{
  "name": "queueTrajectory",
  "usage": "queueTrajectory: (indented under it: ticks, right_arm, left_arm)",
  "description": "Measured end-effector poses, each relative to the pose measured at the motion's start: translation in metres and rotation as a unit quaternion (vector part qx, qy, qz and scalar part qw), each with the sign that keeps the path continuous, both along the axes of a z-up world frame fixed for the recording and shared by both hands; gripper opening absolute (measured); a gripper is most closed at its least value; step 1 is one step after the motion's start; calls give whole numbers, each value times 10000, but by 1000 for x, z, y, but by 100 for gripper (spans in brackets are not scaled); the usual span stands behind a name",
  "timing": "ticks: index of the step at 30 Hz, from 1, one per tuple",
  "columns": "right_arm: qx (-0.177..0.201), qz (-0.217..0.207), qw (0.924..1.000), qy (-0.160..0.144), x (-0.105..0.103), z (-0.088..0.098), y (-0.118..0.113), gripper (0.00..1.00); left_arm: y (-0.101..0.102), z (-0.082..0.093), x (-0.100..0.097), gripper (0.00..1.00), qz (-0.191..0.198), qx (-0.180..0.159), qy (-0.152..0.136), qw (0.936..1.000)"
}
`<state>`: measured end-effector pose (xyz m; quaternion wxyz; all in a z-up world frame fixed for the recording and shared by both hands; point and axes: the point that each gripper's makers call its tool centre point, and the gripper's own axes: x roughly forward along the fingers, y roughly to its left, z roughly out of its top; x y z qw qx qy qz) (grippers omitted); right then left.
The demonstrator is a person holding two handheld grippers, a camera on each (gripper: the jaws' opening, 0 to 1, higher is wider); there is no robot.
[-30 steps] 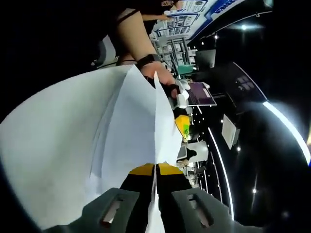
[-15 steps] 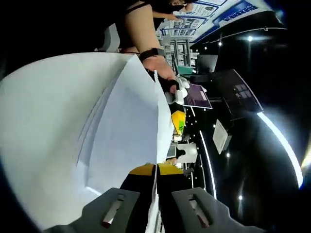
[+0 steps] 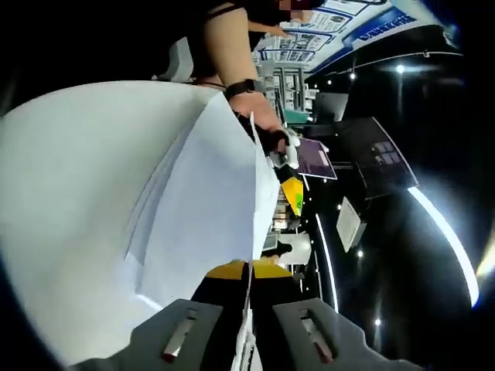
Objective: Organize the stack of printing papers by aligning and flattening the scattered papers on the table
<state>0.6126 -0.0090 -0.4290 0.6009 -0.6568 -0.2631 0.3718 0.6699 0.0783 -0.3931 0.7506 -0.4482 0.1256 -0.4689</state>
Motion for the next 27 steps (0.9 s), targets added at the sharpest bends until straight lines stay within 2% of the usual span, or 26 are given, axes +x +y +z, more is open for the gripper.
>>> queueTrajectory:
  ticks: [5, 12, 18, 27]
  right_arm:
    - [-17, 32, 10000, -21, -3, 0, 2, 0]
    - [-182, 159, 9994, -261, -7, -2, 11, 0]
    - [-156, 263, 9987, -400, -12, 3, 16, 0]
    - [-278, 431, 9974, -497, -18, -1, 30, 0]
  left_arm:
    - [1, 0, 1, 38, 3, -9, 14, 10000]
    - [3, 0, 3, 39, -14, -51, 51, 10000]
    - [2, 1, 1, 39, -20, -56, 49, 10000]
    - [2, 0, 1, 38, -12, -27, 28, 10000]
